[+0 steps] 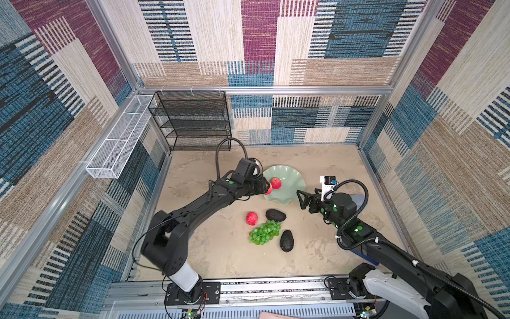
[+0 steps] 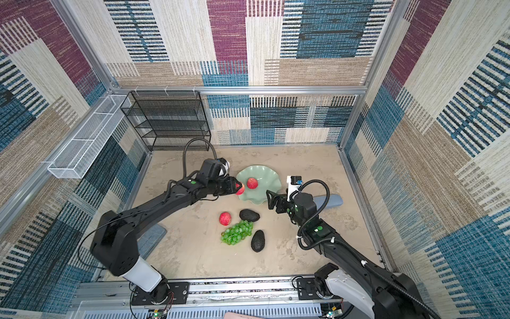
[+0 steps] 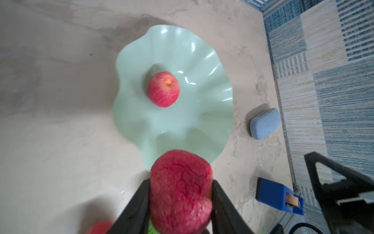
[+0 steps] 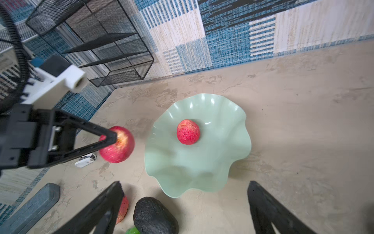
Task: Place and organize the fake fruits in the fruit bowl
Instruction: 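Place the apple in the bowl with the left gripper while the right reaches the avocado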
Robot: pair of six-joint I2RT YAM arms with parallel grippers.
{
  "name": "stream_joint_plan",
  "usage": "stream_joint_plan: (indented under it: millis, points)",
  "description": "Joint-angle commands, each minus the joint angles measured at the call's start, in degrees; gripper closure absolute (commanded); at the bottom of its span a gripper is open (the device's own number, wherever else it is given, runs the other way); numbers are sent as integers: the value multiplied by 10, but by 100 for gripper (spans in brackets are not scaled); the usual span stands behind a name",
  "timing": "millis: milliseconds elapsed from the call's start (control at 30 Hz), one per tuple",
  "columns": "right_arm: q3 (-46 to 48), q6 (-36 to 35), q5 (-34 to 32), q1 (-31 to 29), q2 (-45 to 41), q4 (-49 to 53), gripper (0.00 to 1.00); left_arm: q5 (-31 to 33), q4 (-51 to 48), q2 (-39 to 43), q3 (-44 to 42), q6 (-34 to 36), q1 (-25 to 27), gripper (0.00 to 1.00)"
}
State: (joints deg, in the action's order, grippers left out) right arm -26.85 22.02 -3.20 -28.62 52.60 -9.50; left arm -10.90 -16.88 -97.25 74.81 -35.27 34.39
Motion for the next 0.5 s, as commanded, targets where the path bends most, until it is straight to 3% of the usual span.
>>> stream_joint_plan:
  millis: [0, 233, 467]
  points:
    - [15, 14, -22, 1, -44, 25, 3, -17, -6, -82, 89, 33, 19, 53]
    - [30, 21, -19, 1, -81, 56, 3, 3, -93, -273, 297, 34, 47, 52]
    - [25, 14, -22, 0, -81, 72, 4, 27, -147, -369, 396, 24, 48, 50]
